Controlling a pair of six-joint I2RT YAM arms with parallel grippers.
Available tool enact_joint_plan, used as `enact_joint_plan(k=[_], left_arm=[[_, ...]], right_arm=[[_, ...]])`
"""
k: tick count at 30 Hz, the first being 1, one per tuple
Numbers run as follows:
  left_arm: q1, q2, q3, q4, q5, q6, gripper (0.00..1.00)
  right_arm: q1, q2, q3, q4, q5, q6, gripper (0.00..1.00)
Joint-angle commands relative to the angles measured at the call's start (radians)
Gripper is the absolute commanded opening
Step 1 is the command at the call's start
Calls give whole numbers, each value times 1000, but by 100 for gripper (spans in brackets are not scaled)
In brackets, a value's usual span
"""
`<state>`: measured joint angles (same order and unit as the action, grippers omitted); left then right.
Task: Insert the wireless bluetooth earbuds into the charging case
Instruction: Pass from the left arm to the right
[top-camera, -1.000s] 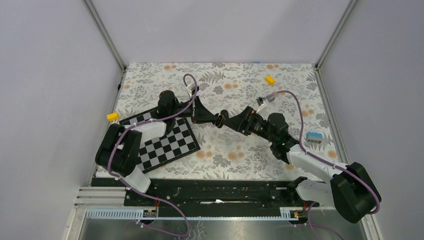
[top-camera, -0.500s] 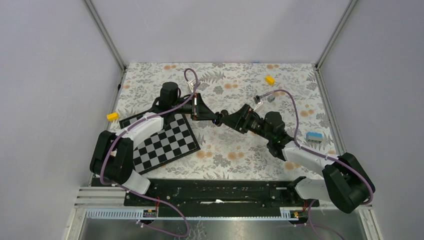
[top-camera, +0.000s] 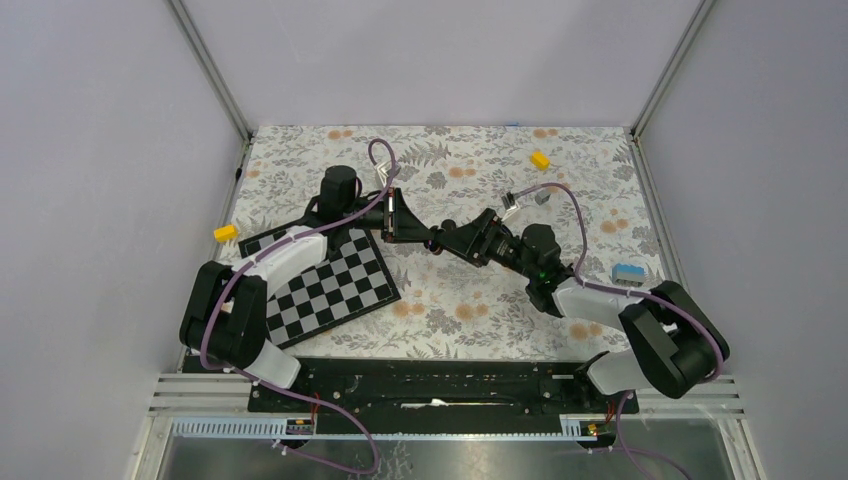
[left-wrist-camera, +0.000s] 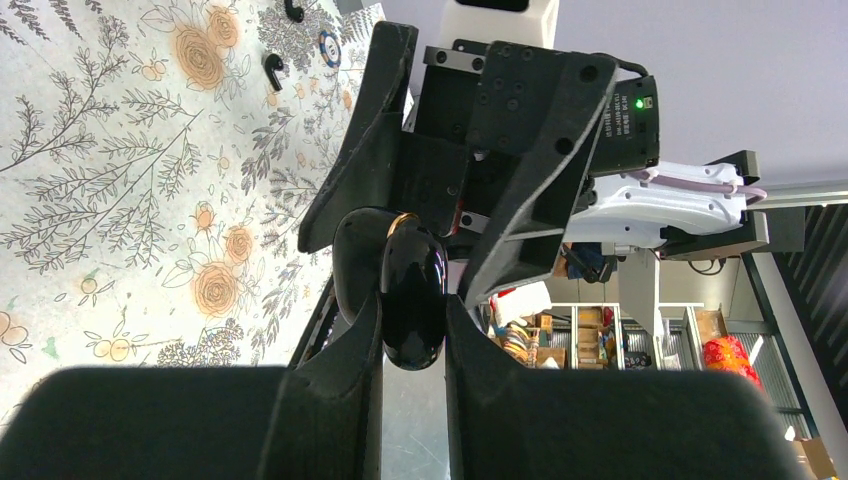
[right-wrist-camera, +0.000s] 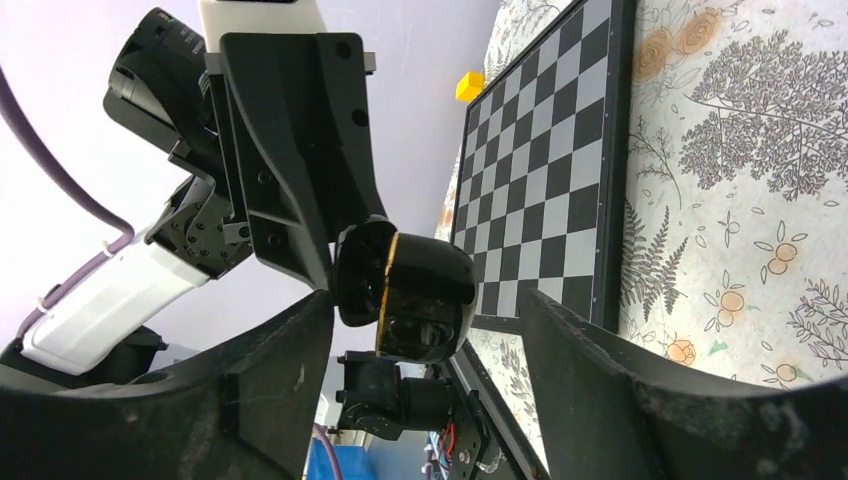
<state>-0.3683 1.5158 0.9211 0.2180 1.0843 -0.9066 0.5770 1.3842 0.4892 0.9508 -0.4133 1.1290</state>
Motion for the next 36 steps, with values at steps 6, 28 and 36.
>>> enact_joint_plan(k=[6, 28, 36], left_arm=[[-3, -35, -3, 30, 7, 8, 0], [-3, -31, -7, 34, 6, 0, 47], [-3, -33, 7, -32, -10, 44, 58]], right_arm=[[7, 47, 5, 153, -17, 53, 64], [7, 69, -27, 207, -26, 69, 26], [7, 73, -30, 208, -22, 74, 14]])
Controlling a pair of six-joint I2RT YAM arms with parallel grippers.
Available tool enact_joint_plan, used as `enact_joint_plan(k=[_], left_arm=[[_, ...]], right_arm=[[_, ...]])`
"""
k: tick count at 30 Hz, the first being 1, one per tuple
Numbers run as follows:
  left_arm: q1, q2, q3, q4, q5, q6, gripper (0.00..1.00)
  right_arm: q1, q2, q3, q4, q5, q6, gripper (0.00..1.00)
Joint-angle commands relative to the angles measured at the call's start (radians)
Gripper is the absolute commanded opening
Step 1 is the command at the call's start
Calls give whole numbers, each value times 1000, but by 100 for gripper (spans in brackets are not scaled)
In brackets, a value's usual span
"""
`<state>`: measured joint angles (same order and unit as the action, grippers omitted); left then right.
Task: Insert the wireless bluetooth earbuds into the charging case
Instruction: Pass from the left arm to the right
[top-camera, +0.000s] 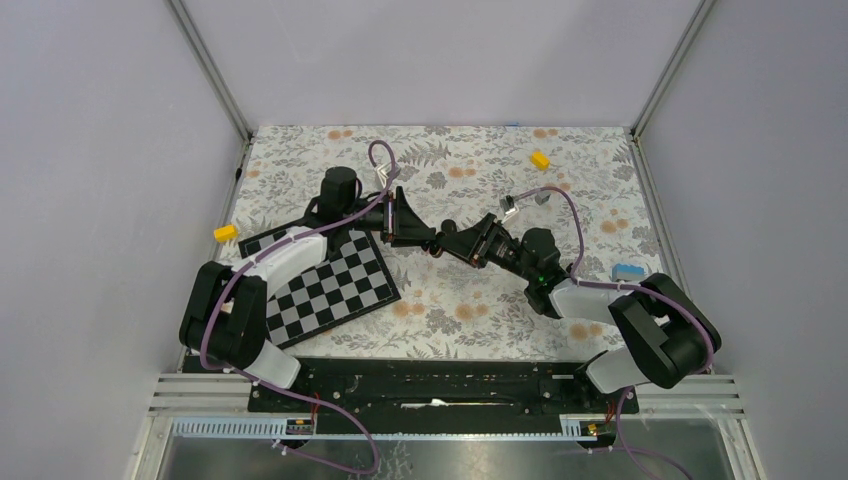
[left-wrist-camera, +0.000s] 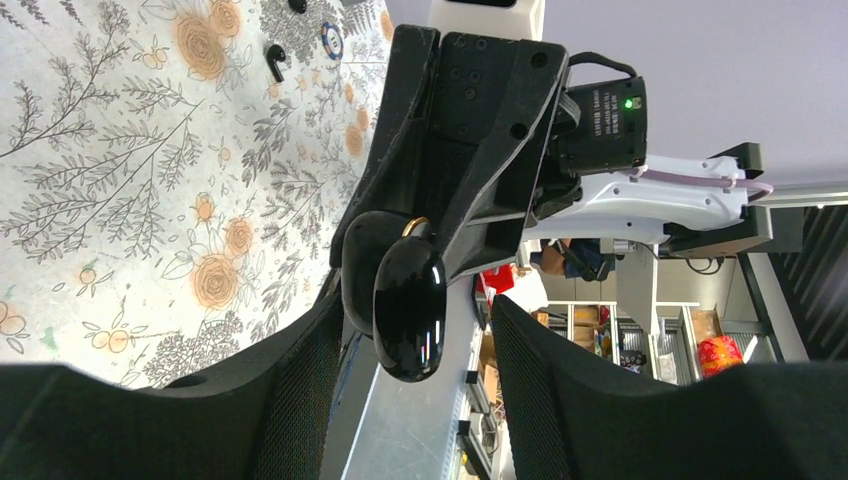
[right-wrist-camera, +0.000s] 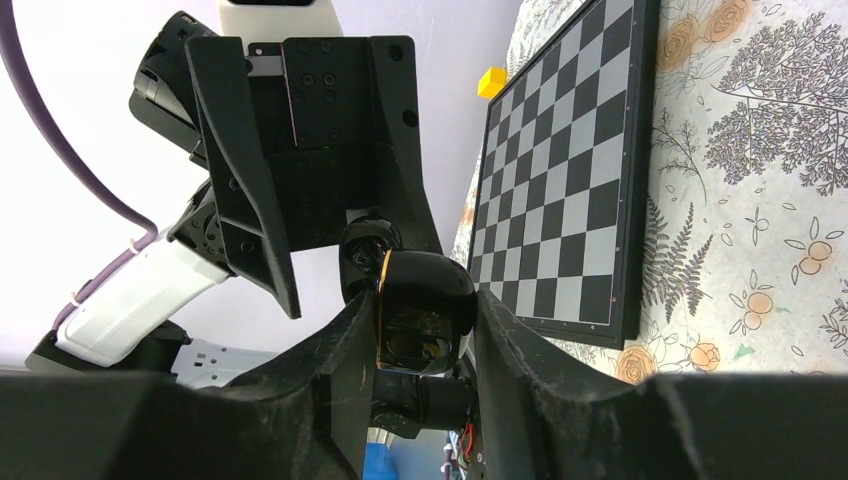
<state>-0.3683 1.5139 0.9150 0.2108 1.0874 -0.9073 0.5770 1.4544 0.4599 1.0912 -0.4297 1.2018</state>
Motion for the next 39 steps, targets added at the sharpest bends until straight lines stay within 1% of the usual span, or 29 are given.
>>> enact_joint_plan(k=[1, 6, 13, 18, 22, 29, 30, 32, 36, 39], left_arm=[[-3, -32, 17, -37, -15, 54, 57], [-3, -43, 19, -47, -8, 63, 51], [-3, -72, 12, -47, 2, 57, 52], [-3, -65, 10, -42, 3, 55, 44], [-3, -57, 6, -34, 1, 53, 42], [-3, -48, 2, -34, -1, 56, 43], [-3, -47, 2, -34, -1, 56, 44], [-3, -45, 5, -34, -1, 59, 51], [-11, -41, 13, -39, -12, 70, 52], [-25, -38, 45, -126, -47, 130, 51]], right_arm=[[7, 3, 0, 68, -5, 1, 14], [7, 7, -2, 70, -1, 5, 13], [8, 6, -9, 73, 2, 11, 13], [7, 8, -6, 74, 2, 14, 11], [7, 4, -6, 69, -1, 15, 11], [7, 4, 0, 63, -3, 13, 10], [7, 4, 1, 62, -5, 12, 10], [7, 8, 3, 63, -7, 13, 10], [7, 14, 9, 63, -11, 12, 10], [8, 15, 13, 60, -15, 12, 10]])
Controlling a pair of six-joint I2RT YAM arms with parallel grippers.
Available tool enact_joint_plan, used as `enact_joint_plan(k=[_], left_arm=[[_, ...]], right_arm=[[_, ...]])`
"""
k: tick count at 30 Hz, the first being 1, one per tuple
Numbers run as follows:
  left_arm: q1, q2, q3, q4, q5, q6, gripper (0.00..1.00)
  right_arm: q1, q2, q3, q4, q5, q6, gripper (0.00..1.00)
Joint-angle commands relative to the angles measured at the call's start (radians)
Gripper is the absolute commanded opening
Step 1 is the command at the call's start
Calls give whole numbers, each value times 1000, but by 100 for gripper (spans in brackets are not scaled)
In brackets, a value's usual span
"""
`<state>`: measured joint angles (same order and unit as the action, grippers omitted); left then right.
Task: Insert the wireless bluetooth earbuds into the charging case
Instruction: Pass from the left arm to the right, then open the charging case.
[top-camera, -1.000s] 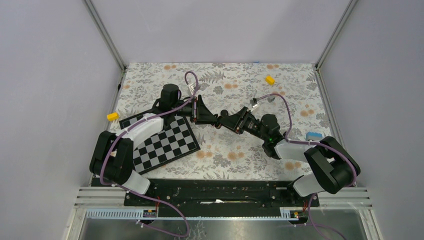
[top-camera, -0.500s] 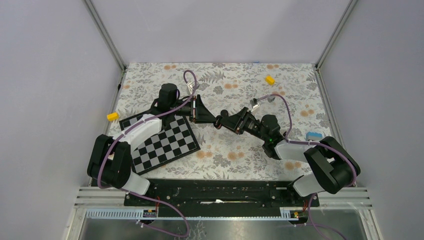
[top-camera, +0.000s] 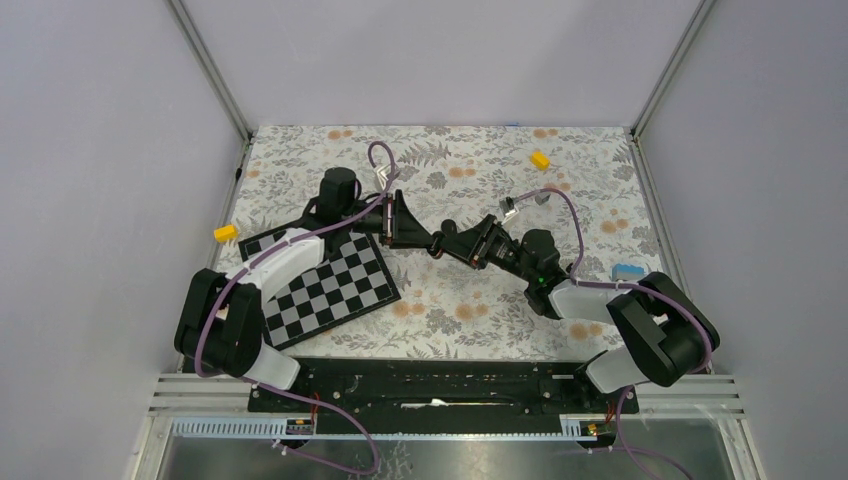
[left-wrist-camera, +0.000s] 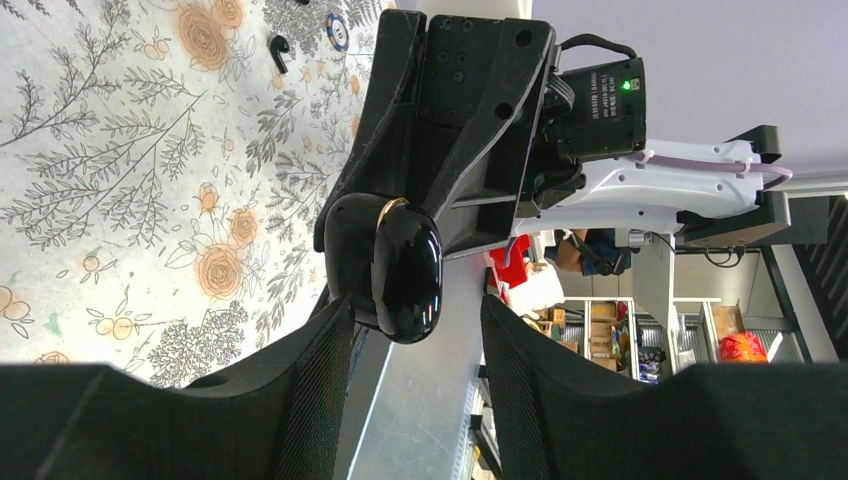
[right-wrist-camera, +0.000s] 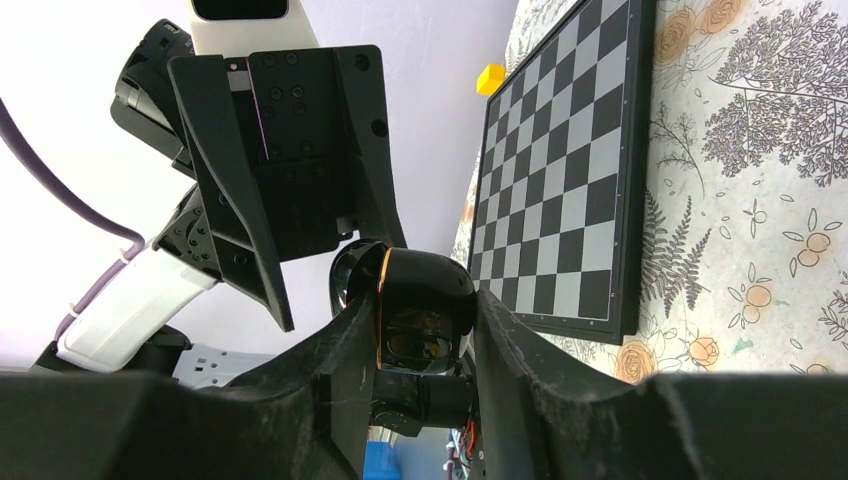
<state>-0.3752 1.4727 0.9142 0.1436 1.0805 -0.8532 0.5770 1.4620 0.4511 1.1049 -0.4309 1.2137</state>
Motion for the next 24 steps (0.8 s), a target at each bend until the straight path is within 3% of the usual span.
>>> enact_joint_plan(k=[1, 14, 24], left_arm=[[-25, 4, 62, -97, -57, 103, 51], [-60, 15, 132, -304, -181, 255, 50], [-58, -9, 155, -362, -258, 279, 47]], right_arm=[[7, 9, 23, 46, -11, -1, 10], [7, 2, 20, 45, -9, 3, 9], [7, -11, 4, 44, -5, 1, 8]])
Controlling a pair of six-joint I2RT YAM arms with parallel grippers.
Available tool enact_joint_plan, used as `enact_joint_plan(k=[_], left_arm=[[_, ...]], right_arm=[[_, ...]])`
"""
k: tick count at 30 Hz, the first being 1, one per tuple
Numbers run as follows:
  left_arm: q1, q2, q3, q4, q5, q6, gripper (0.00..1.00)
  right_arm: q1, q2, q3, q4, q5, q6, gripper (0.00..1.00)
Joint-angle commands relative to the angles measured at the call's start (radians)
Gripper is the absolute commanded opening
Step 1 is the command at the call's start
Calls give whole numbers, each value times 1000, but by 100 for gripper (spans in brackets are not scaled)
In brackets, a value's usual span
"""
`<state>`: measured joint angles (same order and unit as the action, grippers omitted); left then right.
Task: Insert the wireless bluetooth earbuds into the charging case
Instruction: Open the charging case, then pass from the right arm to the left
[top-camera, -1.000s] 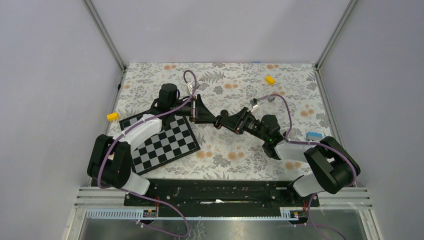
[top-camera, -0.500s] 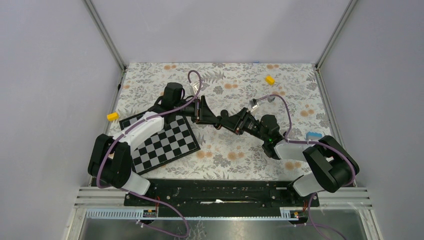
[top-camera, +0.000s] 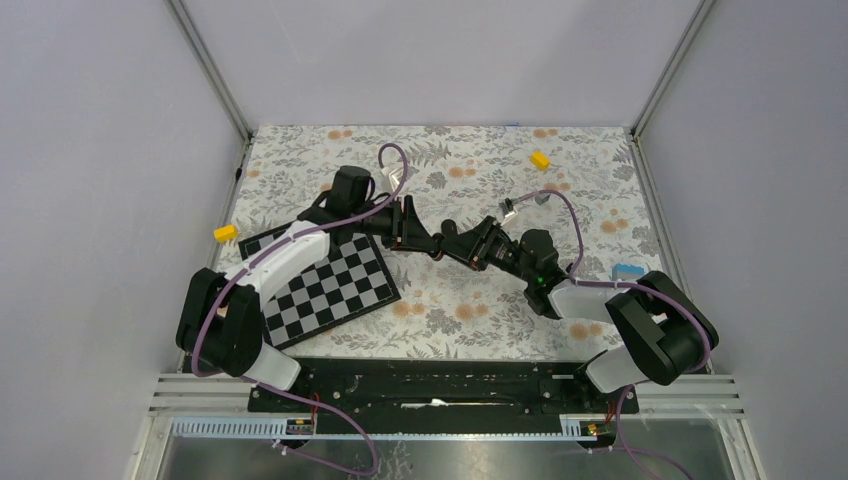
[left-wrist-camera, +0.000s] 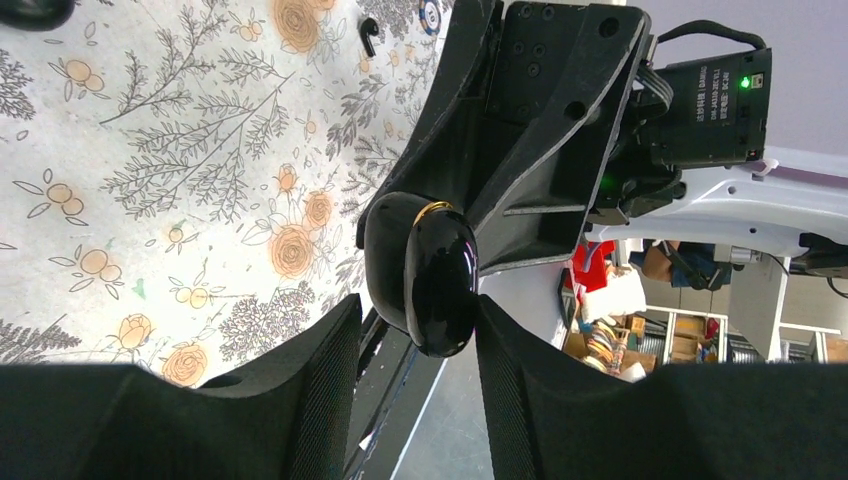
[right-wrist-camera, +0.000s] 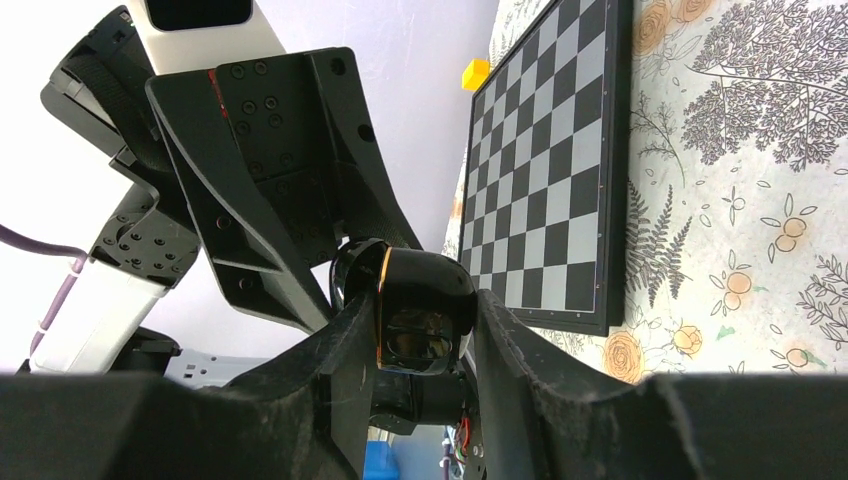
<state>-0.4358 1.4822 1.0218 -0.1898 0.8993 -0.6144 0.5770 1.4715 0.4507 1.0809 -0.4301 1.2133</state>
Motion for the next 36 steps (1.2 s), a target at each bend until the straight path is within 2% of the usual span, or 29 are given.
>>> enact_joint_plan(k=[1, 5, 10, 19, 21, 27, 36], left_arm=[[5, -23, 50, -31, -79, 41, 47], [33, -42, 50, -26, -88, 24, 46], [60, -71, -4, 96, -29, -78, 44], [71, -72, -60, 209, 80, -151, 54], [74, -68, -86, 281, 108, -188, 54], [92, -24, -200, 631, 209, -412, 53], [92, 5, -211, 613, 245, -391, 53]], right_arm=[[7, -23, 1, 66, -3, 2, 8], [7, -32, -10, 65, 2, 0, 8], [7, -33, -14, 66, 4, -1, 8], [7, -36, -18, 73, 4, 0, 7], [7, -38, -20, 74, 4, 0, 7], [7, -50, -29, 65, 8, 2, 7], [7, -53, -19, 54, 7, -5, 7]])
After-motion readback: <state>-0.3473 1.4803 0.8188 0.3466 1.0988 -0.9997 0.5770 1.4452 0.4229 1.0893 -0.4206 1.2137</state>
